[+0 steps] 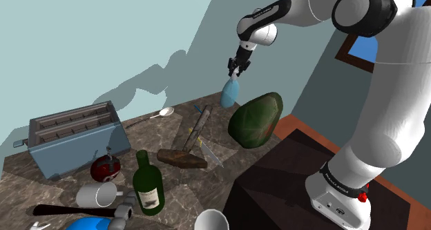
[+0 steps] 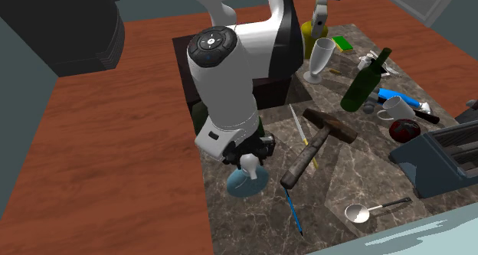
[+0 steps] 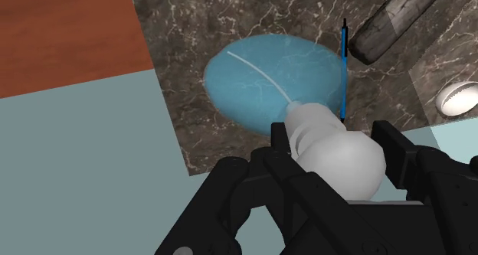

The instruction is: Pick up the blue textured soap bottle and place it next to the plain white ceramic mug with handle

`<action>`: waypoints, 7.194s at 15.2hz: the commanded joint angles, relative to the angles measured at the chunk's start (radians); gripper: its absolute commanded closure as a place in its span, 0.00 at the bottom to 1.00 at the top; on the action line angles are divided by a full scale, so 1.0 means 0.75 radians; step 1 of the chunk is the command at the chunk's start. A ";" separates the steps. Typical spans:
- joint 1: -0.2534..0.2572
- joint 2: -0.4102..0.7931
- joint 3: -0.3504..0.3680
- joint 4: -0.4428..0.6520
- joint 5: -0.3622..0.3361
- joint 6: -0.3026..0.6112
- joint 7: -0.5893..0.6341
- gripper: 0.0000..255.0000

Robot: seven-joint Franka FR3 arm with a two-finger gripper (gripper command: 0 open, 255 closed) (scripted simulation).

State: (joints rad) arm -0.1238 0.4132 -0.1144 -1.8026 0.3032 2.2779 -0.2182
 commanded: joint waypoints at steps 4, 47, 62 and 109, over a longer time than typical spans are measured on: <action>0.003 -0.044 -0.008 0.027 -0.019 -0.069 0.022 1.00; -0.010 -0.159 -0.035 0.637 -0.099 -0.779 0.177 1.00; 0.168 -0.323 0.052 0.500 -0.162 -0.756 0.441 1.00; 0.931 0.149 0.431 0.999 -0.503 -0.678 1.561 1.00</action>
State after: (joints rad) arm 0.5772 0.5320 0.2088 -1.0283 -0.0752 1.7501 0.9523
